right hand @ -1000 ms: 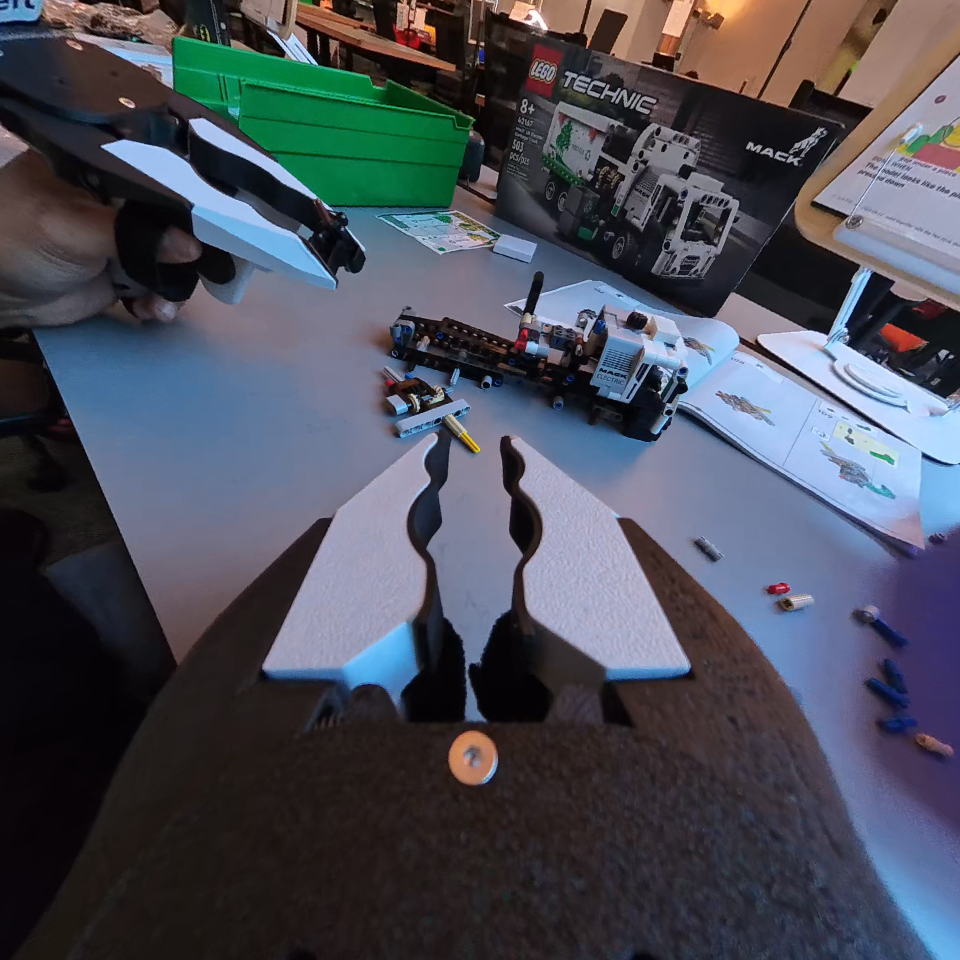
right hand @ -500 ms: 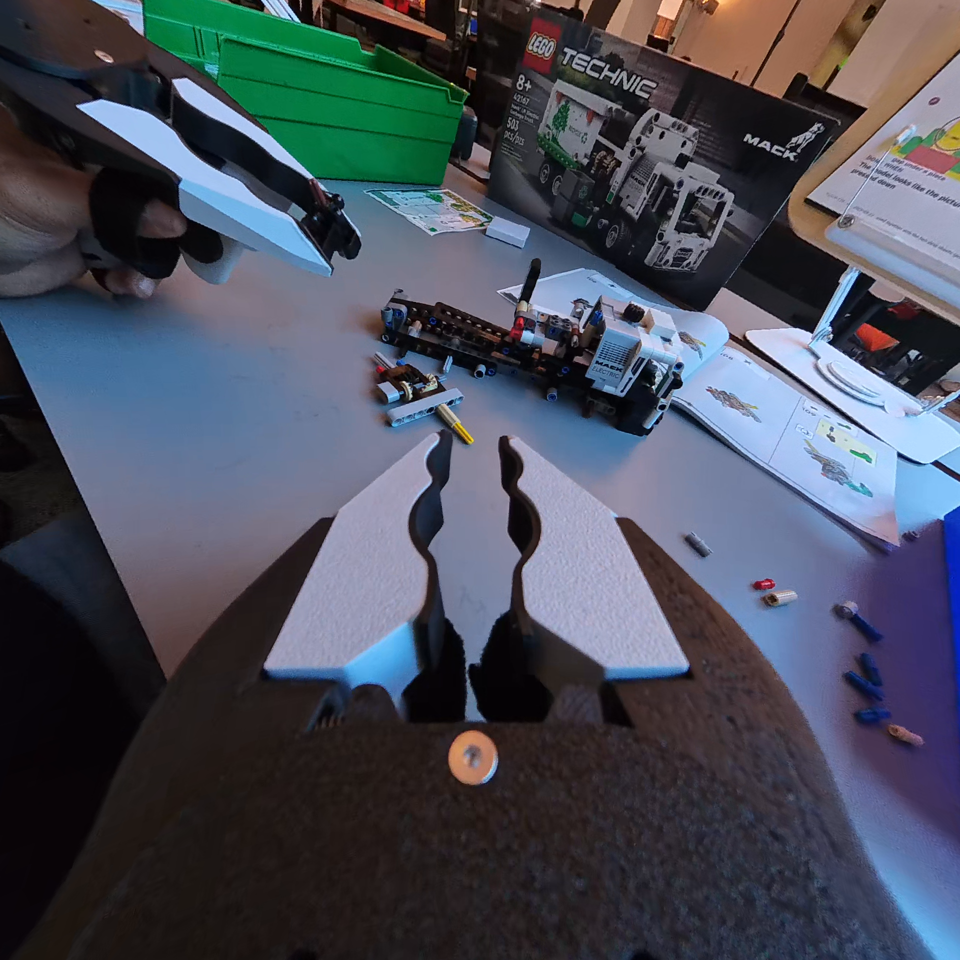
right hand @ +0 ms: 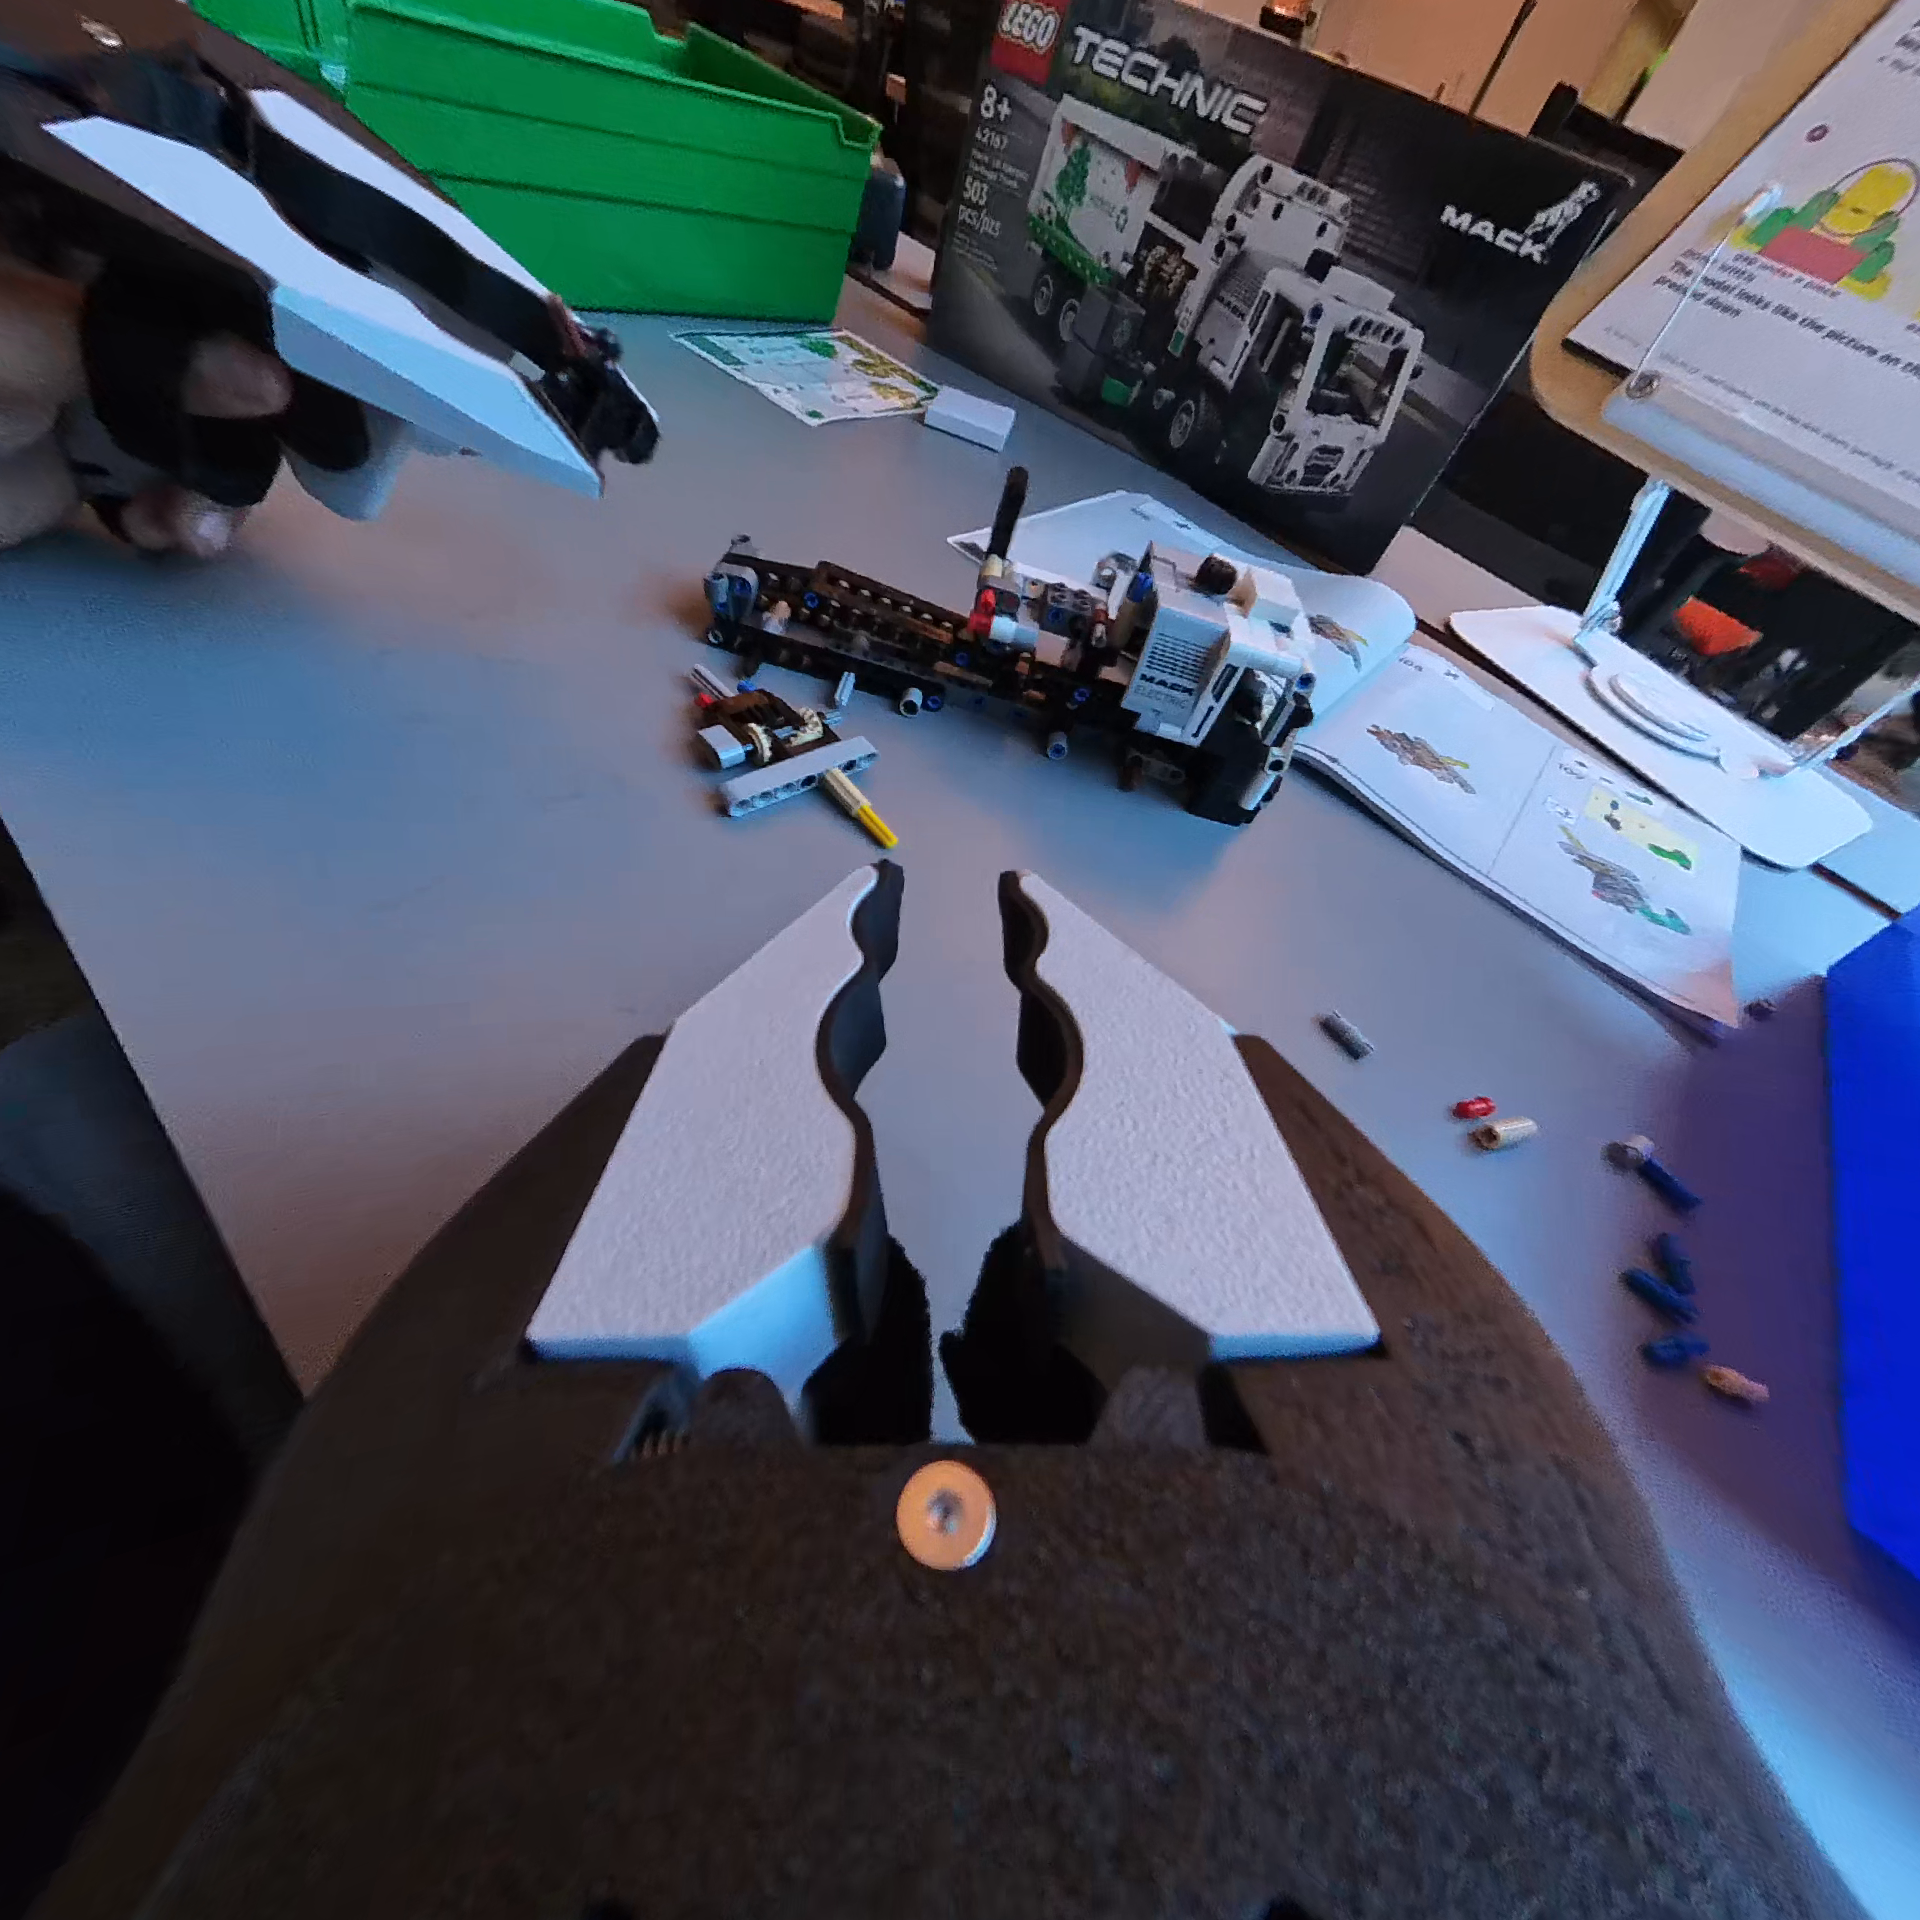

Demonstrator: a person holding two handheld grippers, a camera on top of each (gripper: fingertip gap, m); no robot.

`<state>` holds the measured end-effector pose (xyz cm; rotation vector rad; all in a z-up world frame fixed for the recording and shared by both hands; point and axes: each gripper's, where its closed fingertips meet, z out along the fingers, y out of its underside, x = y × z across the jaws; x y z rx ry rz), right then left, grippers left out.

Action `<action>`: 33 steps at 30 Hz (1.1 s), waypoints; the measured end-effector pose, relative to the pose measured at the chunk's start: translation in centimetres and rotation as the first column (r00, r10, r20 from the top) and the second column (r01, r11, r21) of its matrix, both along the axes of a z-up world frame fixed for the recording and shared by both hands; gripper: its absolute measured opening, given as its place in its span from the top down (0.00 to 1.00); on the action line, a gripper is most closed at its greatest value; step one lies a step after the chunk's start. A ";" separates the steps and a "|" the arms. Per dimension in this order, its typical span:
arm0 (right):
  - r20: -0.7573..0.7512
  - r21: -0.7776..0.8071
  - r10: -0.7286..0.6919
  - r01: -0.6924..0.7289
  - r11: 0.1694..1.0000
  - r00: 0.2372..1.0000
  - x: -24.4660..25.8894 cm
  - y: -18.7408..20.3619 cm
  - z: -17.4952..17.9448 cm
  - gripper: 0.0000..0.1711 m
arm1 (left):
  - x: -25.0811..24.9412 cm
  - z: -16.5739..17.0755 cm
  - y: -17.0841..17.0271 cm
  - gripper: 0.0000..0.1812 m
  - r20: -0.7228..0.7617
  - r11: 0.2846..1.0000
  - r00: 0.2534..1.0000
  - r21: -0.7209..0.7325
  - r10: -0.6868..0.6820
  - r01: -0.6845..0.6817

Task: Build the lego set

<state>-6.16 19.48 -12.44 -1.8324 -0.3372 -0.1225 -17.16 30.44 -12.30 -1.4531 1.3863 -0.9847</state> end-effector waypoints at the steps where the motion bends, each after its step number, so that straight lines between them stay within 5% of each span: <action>1: -0.015 -0.012 -0.008 0.008 1.000 1.000 0.5 0.1 -0.1 0.89 | 0.0 0.1 0.1 0.82 0.006 1.000 1.000 -0.006 0.005 -0.005; 11: -0.070 -0.157 -0.129 0.117 0.981 0.989 7.9 4.8 0.3 0.88 | -0.2 0.7 2.2 0.82 0.046 0.996 0.995 -0.038 0.085 -0.083; 21: -0.350 -0.164 0.137 -0.204 0.965 0.927 2.6 8.9 0.7 0.89 | -0.7 1.5 4.4 0.82 0.114 0.971 0.983 -0.209 0.145 -0.119; 28: -0.396 -0.137 0.155 -0.225 0.965 0.905 2.0 9.8 -0.4 0.89 | -0.7 1.4 4.5 0.82 0.109 0.968 0.983 -0.219 0.148 -0.121; 33: -0.283 -0.117 0.125 -0.164 0.980 0.951 2.9 9.9 -0.3 0.91 | -0.9 1.6 4.9 0.82 0.130 0.955 0.980 -0.275 0.148 -0.108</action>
